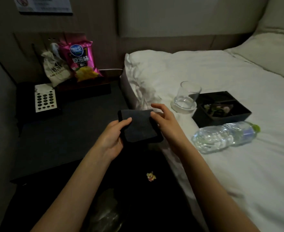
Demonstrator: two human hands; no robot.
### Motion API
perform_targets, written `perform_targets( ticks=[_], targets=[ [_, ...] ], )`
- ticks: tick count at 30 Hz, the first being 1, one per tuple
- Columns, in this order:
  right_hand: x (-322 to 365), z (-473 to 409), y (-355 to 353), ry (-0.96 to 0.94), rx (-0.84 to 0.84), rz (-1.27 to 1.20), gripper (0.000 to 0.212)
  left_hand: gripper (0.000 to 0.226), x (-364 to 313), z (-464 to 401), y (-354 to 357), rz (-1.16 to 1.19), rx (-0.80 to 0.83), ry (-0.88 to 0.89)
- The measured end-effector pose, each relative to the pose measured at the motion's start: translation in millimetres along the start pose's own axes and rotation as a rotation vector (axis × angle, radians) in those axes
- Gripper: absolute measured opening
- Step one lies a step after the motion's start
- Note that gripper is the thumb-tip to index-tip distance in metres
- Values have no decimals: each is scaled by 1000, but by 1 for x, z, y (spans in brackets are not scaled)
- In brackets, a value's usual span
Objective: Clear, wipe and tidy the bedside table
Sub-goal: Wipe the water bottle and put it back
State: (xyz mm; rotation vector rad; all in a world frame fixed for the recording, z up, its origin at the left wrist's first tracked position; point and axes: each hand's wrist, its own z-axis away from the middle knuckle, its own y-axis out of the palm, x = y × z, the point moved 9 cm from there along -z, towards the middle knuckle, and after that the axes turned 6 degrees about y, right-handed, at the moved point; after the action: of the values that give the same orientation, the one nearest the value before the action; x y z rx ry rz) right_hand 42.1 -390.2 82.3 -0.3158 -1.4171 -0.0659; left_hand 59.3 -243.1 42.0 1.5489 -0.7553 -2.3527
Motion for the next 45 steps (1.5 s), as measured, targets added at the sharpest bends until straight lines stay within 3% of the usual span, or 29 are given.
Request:
perform_targets(
  ticks=[5,12,14,19,22,24,28,32,36,41,43,45],
  targets=[
    [18,24,-34,-42,-49,144,31,19,11,12,35,42,65,-38],
    [54,57,-83,-288,-152,397,28,19,26,19,59,58,108,-63],
    [56,67,-101,-331,-139,604,35,19,30,18,60,59,102,-73],
    [14,76,-117,-211,22,1266,72,17,39,16,58,67,90,-99],
    [0,74,-115,-245,-33,1480,84,16,41,15,55,49,75,-118],
    [0,71,-113,-274,-67,1514,79,13,38,14,52,12,64,-94],
    [11,76,-109,-352,-123,1534,60,50,28,10,41,-156,93,19],
    [23,91,-102,-393,-128,1504,62,25,24,13,46,-394,189,90],
    [40,102,-78,-413,-66,1481,66,32,34,14,41,-502,255,9],
    [72,118,-28,-522,-5,1446,46,40,44,27,42,-477,332,-199],
    [80,124,-2,-550,64,1445,40,36,37,34,40,-418,356,-247],
    [84,132,24,-572,143,1438,39,24,46,45,42,-614,383,-203]
  ],
)
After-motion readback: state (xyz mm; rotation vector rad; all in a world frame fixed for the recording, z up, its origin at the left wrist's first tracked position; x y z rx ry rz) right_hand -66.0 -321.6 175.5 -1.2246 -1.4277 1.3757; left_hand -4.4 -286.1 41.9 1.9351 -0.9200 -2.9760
